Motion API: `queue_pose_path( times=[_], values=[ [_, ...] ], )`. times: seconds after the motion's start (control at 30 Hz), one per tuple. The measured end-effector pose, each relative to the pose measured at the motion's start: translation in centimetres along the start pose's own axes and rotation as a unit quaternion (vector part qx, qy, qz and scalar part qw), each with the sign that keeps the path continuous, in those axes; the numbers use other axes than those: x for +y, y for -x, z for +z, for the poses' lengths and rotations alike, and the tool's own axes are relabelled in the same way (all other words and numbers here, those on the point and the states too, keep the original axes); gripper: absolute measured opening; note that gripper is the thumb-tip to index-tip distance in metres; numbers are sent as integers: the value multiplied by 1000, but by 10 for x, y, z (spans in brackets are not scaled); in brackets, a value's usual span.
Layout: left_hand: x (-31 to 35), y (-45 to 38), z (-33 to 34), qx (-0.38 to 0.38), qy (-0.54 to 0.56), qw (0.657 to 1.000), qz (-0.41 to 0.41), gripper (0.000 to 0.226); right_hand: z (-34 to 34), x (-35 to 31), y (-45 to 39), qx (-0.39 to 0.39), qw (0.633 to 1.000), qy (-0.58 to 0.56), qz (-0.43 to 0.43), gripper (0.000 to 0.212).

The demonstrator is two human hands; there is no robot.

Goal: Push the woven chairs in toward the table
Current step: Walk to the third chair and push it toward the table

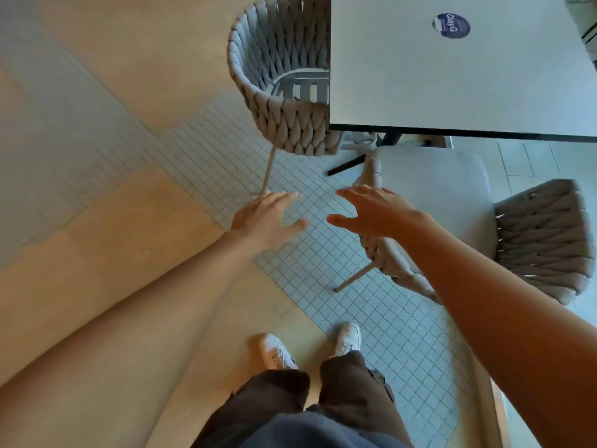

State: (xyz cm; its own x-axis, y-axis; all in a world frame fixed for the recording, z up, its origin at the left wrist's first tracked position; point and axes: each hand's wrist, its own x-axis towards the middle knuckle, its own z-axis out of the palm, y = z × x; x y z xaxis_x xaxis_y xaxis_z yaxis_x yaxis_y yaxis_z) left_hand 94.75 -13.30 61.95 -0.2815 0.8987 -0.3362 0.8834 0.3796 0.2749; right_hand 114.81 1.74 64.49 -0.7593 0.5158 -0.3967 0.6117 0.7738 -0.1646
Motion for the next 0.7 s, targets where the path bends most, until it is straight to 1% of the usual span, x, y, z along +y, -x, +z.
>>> queue_pose_path(
  times=[0.1, 0.27, 0.37, 0.57, 0.7],
  values=[
    [-38, -3, -15, 13, -4, 1000, -22, 82, -10, -23, -36, -6, 999, 21, -24, 92],
    [-83, -23, -33, 26, -1, 998, -49, 83, -29, -43, -95, -9, 998, 35, -58, 93],
    [-106, -47, -47, 39, -9, 998, -57, 85, -43, -49, -136, -2, 996, 47, -75, 91],
    [-149, -112, -87, 38, -7, 996, -78, 86, -78, -48, -227, 13, 993, 32, -109, 92],
    [-171, -147, -114, 56, -11, 994, -89, 84, -107, -48, -282, -7, 991, 47, -127, 92]
  ],
)
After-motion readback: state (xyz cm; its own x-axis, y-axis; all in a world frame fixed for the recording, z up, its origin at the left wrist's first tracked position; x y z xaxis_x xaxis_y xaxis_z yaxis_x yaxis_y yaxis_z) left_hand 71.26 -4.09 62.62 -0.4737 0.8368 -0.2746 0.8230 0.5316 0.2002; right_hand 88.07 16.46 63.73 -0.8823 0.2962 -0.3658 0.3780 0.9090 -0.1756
